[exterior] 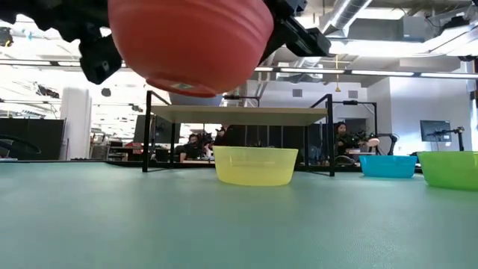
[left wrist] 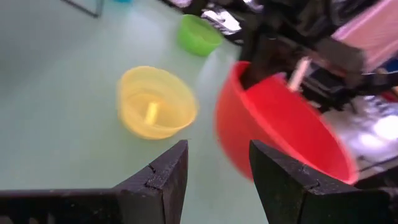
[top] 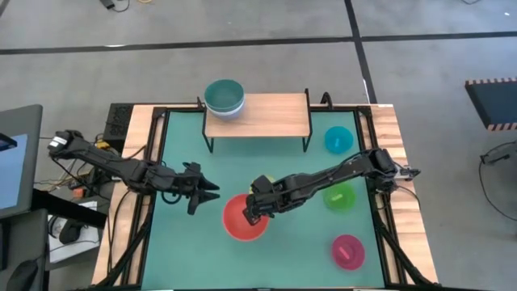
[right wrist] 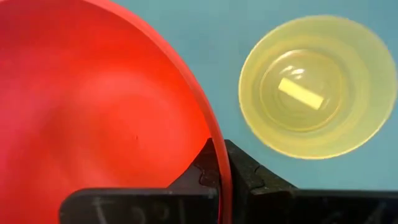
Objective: Place and stack bowls onto a shelf
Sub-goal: Stack the orange bowl on top of the green bowl on the shelf
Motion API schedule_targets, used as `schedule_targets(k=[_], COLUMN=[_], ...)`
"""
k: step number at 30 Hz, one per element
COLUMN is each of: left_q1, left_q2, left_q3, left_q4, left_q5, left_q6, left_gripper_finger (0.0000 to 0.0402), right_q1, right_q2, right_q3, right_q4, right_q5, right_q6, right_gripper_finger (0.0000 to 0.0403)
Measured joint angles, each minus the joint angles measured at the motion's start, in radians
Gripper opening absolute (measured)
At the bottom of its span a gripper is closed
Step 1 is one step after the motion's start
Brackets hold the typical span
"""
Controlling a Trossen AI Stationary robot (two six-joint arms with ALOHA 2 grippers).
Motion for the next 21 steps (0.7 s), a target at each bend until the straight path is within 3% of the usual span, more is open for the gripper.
schedule_targets(k=[15, 21], left_q1=[0.000, 0.002], left_q2=[0.197, 0.289], left_q3=[0.001, 0.088], left_q4=[0.223, 0.209], left_q5=[0.032, 0.022], left_q6=[-0.039, -0.010], left_gripper_finger=[0.0156, 0.0156], right_q1=[-0.016, -0.011], right_q2=[0.000, 0.000], right_q3=[0.001, 0.001], right_q4=[-0.052, -0.051], right_q5=[0.028, 0.030], right_q6=[-0.005, -0.013], right_gripper_finger=[0.0026, 0.0026])
